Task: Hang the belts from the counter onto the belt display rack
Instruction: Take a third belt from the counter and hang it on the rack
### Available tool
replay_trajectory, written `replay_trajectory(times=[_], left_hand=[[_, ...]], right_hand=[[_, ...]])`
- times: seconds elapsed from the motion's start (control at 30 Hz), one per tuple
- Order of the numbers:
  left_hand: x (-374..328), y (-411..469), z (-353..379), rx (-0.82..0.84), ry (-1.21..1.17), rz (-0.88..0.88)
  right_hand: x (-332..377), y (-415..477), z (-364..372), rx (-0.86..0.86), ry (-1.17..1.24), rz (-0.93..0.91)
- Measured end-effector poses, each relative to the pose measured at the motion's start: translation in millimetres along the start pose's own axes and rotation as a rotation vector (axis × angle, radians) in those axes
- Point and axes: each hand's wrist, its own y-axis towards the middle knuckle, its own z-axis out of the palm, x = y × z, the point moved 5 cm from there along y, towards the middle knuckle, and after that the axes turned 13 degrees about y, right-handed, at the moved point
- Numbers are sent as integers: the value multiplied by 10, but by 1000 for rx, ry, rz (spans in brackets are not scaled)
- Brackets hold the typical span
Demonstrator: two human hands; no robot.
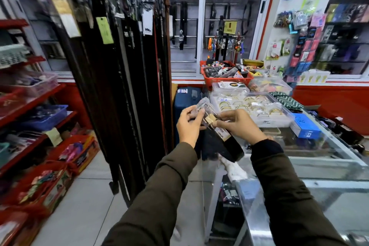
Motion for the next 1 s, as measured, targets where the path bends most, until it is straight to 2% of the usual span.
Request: replay_trajectory(times=[0.13, 0.3, 0.43, 0.57, 0.7, 0.83, 1.0], left_hand=[[-93, 14, -287, -26, -193, -111], [-214, 116, -715, 56, -234, -79], [-369, 210, -1007, 50, -194, -30], [-555, 261, -1166, -33, -151, 59], [-751, 319, -1308, -94, -193, 98], [-1008, 456, -1440, -118, -282, 158], [-1418, 728, -1497, -99, -251, 233]], right_hand=[[193, 55, 289, -66, 300, -47], [408, 163, 651, -32, 530, -45], [495, 266, 861, 31, 522, 0], [634, 378, 918, 26, 299, -82], [765, 472, 1051, 123, 524, -102], [1032, 604, 1160, 119, 671, -240], [1436, 823, 1163, 75, 755, -342]])
